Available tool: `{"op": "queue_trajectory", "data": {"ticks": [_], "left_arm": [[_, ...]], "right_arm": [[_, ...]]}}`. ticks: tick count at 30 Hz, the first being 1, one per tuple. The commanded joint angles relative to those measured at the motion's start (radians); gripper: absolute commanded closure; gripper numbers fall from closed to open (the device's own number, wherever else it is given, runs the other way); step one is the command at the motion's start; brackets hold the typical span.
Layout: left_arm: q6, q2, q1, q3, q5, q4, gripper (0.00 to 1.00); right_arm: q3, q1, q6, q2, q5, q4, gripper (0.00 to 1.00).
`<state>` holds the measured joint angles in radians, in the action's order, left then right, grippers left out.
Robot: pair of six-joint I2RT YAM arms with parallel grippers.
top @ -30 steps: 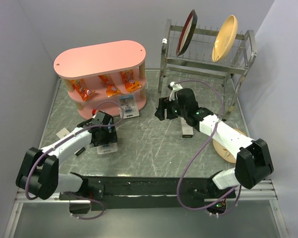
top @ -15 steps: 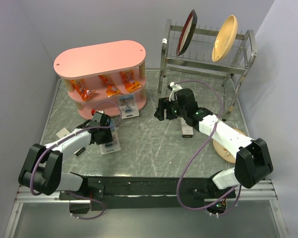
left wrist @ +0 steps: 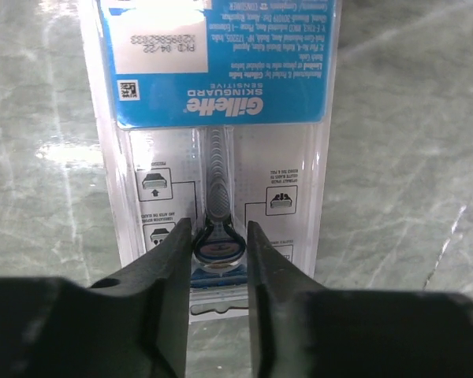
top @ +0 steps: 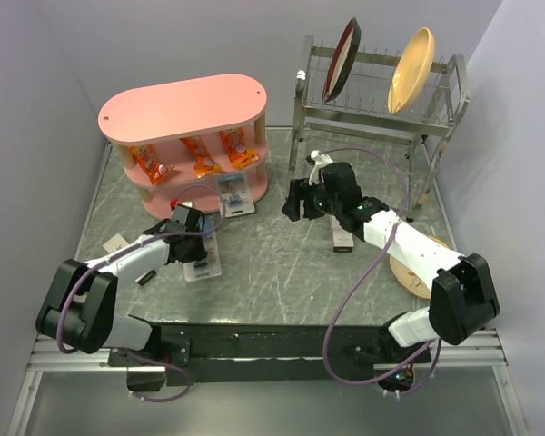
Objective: Place and organize the shaving razors onto the shelf
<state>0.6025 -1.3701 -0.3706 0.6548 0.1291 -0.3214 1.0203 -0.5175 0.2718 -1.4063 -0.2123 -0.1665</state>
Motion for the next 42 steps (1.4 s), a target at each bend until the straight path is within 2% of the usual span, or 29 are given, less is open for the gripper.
{"op": "queue_trajectory", "data": {"ticks": [1, 5, 7, 24, 28, 30, 32, 34, 37, 42], "left_arm": [[-0.029, 0.055, -0.042, -0.004, -0.022, 0.025, 0.79], [-0.076, 0.097, -0.042, 0.011, -0.028, 0.03, 0.87], [-0.096, 0.106, -0.042, 0.023, -0.039, 0.036, 0.95], [-0.141, 0.227, -0.01, 0.042, -0.077, 0.012, 0.99], [-0.15, 0.217, -0.01, 0.048, -0.082, 0.021, 0.99], [-0.144, 0.198, -0.008, 0.042, -0.06, 0.034, 0.78], [-0.142, 0.177, -0.008, 0.04, -0.068, 0.045, 0.64], [-0.145, 0.138, -0.014, 0.036, -0.078, 0.057, 0.56], [-0.147, 0.109, -0.031, 0.025, -0.065, 0.088, 0.52], [-0.15, 0.068, -0.063, 0.017, -0.049, 0.116, 0.52]], "right_arm": [[-0.003, -0.006, -0.005, 0.017, 0.011, 0.042, 0.22], [-0.009, -0.006, -0.009, 0.021, 0.016, 0.041, 0.22], [-0.008, -0.006, -0.003, 0.015, 0.011, 0.044, 0.22], [0.04, -0.021, -0.011, -0.033, 0.007, 0.035, 0.22], [0.046, -0.029, -0.014, -0.046, 0.007, 0.033, 0.22], [0.05, -0.033, -0.013, -0.049, 0.007, 0.035, 0.22], [0.055, -0.041, -0.016, -0.051, 0.01, 0.039, 0.22], [0.054, -0.041, -0.013, -0.053, 0.008, 0.039, 0.22], [0.038, -0.041, -0.013, -0.042, 0.014, 0.045, 0.22], [0.003, -0.042, -0.011, -0.014, 0.019, 0.048, 0.22]]}}
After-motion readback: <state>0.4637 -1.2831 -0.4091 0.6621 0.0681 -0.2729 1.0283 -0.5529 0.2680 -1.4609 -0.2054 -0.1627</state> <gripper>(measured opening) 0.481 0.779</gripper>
